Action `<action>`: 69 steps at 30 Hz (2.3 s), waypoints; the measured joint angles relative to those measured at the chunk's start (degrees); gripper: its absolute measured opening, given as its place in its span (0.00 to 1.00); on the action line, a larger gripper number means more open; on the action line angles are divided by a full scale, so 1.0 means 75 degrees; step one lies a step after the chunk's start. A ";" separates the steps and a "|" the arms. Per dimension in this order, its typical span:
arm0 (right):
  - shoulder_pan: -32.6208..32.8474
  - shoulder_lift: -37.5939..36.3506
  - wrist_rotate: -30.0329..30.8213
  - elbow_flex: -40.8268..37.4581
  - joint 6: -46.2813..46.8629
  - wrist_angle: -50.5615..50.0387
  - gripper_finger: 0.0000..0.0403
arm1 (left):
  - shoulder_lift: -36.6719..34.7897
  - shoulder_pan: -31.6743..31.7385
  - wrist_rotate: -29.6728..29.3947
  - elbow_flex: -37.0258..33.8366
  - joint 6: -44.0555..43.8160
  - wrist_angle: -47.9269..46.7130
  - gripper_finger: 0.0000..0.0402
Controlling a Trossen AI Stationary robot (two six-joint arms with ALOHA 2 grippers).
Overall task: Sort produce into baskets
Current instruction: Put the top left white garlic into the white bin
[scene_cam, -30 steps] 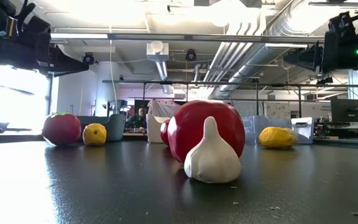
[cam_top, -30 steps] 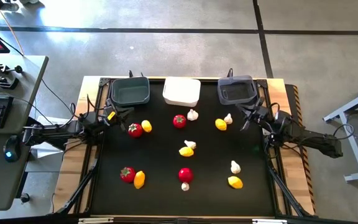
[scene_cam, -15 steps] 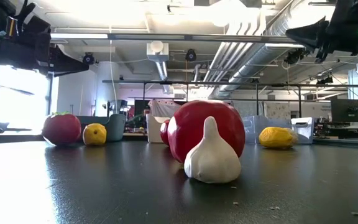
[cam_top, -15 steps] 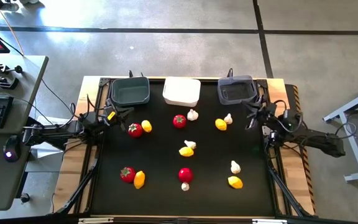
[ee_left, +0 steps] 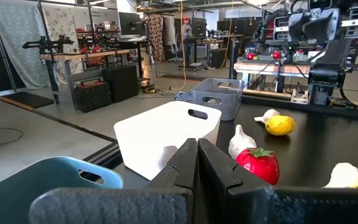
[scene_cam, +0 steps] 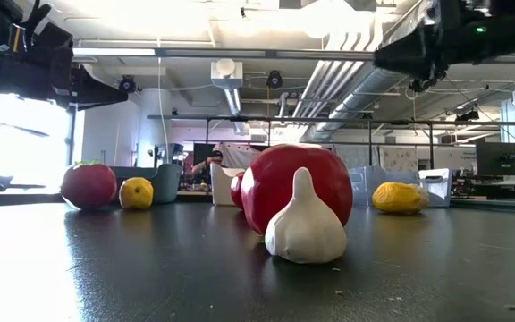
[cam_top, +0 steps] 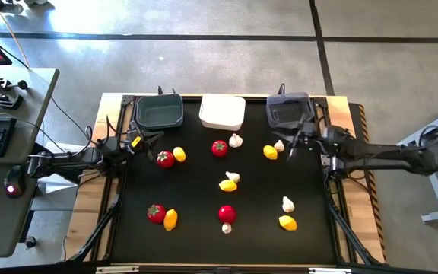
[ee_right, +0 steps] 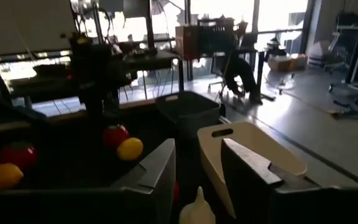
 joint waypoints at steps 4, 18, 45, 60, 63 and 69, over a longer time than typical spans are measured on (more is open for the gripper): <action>0.0177 0.1116 0.0432 0.0707 0.0226 -0.0421 0.39 | -0.0001 0.0000 0.0002 0.0003 0.0001 0.0000 0.00; 0.0005 0.3987 0.0373 0.3739 0.3584 -0.5178 0.59 | -0.0001 0.0000 0.0002 0.0002 0.0001 0.0000 0.00; -0.0442 0.6308 -0.0119 0.4245 0.0983 -0.3461 0.53 | -0.0001 0.0000 0.0000 0.0003 -0.0001 -0.0003 0.00; -0.0603 0.6262 -0.0936 0.4248 0.0938 -0.2801 0.43 | -0.0001 0.0000 0.0000 0.0000 0.0001 -0.0002 0.00; -0.0504 0.6262 -0.1218 0.4248 0.0910 -0.2805 0.43 | -0.0001 0.0000 0.0000 0.0002 -0.0001 -0.0003 0.00; -0.0229 0.6262 -0.1494 0.4248 0.0341 -0.2781 0.43 | -0.0001 0.0000 0.0000 0.0003 0.0001 0.0000 0.00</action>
